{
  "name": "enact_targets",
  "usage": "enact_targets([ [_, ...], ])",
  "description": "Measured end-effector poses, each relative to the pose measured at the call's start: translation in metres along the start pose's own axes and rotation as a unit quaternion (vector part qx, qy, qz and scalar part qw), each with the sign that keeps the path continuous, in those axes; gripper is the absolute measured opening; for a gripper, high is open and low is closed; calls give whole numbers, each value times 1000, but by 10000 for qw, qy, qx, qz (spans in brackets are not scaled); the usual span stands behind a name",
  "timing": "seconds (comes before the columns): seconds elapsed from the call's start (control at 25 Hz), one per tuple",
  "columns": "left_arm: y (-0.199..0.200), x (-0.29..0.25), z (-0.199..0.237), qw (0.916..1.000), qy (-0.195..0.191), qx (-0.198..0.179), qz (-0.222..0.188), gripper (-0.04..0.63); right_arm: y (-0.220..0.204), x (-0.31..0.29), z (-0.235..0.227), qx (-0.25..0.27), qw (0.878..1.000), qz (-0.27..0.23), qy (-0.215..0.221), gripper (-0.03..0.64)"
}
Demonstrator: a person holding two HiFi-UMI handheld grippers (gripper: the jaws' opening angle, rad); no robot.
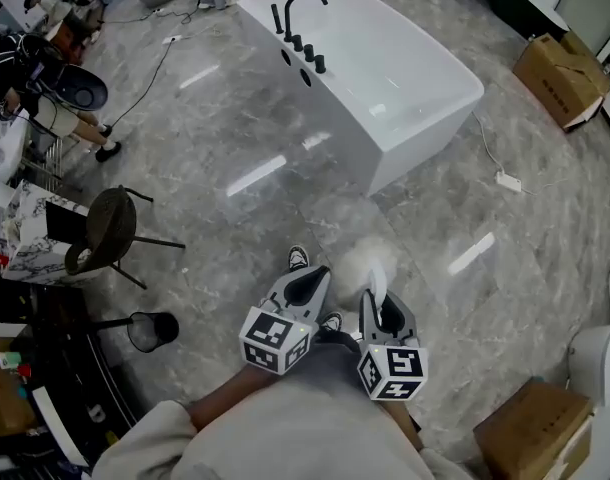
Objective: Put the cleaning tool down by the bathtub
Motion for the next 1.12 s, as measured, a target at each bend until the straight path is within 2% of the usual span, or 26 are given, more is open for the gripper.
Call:
enact_targets([
  [0.36, 31, -29, 52, 9999, 113, 115, 20, 9, 32, -58, 0, -18, 9999, 136, 86, 77],
  [0.76, 86, -62, 126, 9999, 45, -11, 102, 9, 85, -132, 8, -26, 9998, 137, -158, 77],
  [1.12, 120, -78, 195, 9999, -87, 66, 6, 9, 126, -195, 22, -62, 9993, 107, -366, 77],
])
Point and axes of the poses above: the fingertips, and each gripper's own axes: x backward along the fingers, z to its left, y out of its top, the point moved 8 cm from there along x, backward along the fingers, and after that the axes turned 7 degrees about -y, right-handed, at the moved point
